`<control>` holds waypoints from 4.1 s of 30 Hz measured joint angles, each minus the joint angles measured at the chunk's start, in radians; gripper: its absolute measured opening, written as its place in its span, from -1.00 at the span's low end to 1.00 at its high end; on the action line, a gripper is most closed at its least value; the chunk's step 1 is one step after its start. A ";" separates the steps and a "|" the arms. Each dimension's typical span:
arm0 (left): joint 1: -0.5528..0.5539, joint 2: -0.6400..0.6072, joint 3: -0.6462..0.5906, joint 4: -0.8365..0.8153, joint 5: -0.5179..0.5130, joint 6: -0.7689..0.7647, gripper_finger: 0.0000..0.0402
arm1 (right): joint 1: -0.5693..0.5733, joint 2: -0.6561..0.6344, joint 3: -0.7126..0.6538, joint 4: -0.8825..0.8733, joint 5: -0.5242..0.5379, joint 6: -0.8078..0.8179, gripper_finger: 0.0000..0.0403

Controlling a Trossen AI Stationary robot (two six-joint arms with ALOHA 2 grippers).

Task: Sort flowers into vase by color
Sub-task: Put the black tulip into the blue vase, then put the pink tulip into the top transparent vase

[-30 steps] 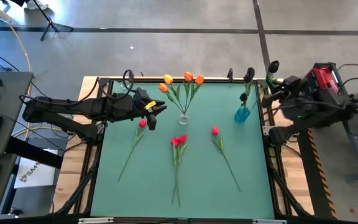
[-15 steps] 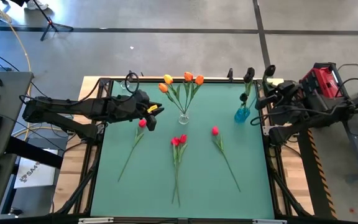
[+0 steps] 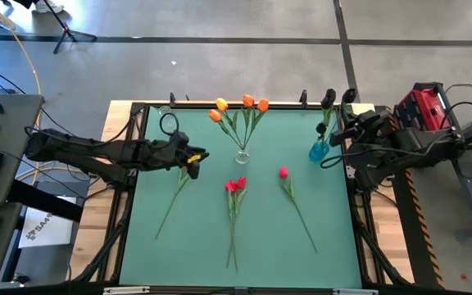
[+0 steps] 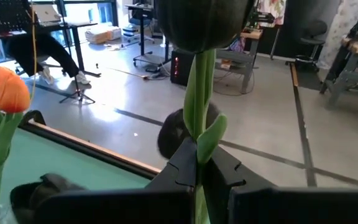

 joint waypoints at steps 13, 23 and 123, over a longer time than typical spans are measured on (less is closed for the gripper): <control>-0.059 -0.065 -0.080 -0.137 -0.055 -0.135 -0.55 | 0.000 -0.003 -0.119 0.016 -0.069 0.127 -0.96; -0.063 -0.064 -0.080 -0.160 -0.053 -0.136 -0.55 | 0.000 -0.027 -0.117 -0.029 -0.169 0.191 -0.63; 0.301 -0.201 -0.178 -0.049 0.171 -0.053 -0.98 | 0.001 0.123 0.058 -0.195 -1.196 0.506 -0.35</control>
